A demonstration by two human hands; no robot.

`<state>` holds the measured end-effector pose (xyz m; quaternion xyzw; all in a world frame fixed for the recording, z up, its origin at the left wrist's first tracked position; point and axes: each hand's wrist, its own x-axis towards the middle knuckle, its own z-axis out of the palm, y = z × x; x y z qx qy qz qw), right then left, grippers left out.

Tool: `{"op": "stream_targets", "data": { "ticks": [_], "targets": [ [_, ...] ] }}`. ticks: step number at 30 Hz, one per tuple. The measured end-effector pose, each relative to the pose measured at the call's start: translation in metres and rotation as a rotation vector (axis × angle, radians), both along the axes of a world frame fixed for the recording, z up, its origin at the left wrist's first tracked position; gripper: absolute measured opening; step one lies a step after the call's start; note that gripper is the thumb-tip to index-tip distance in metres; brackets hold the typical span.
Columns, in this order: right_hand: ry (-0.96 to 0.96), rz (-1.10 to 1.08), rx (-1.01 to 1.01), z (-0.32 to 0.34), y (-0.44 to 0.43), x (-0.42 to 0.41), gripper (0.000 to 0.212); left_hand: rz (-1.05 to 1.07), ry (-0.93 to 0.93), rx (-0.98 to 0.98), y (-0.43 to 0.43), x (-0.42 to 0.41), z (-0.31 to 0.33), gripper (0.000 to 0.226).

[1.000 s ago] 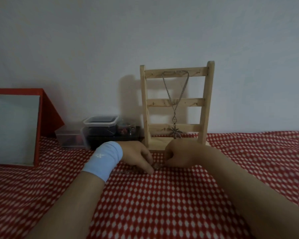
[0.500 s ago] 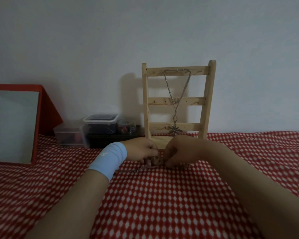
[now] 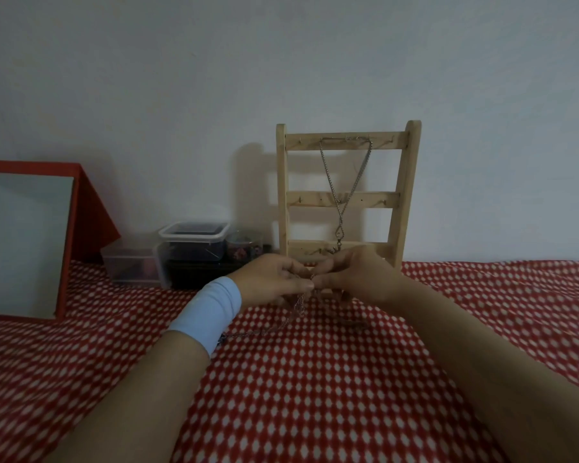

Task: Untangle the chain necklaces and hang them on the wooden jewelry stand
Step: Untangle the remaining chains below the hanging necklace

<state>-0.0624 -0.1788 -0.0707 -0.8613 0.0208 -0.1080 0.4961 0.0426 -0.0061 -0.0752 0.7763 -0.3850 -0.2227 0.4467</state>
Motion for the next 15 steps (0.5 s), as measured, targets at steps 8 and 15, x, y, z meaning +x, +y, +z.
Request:
{"op": "stream_targets", "data": {
  "ticks": [8, 15],
  "targets": [
    [0.038, -0.058, 0.306, 0.0017, -0.0001, -0.0007, 0.021, 0.027, 0.000, -0.063, 0.0017, 0.0001, 0.0043, 0.006],
    [0.039, 0.019, 0.364, 0.0049, 0.0022, -0.0023, 0.021, 0.030, -0.049, -0.155, 0.0015, -0.0053, 0.0055, 0.016]
  ]
}}
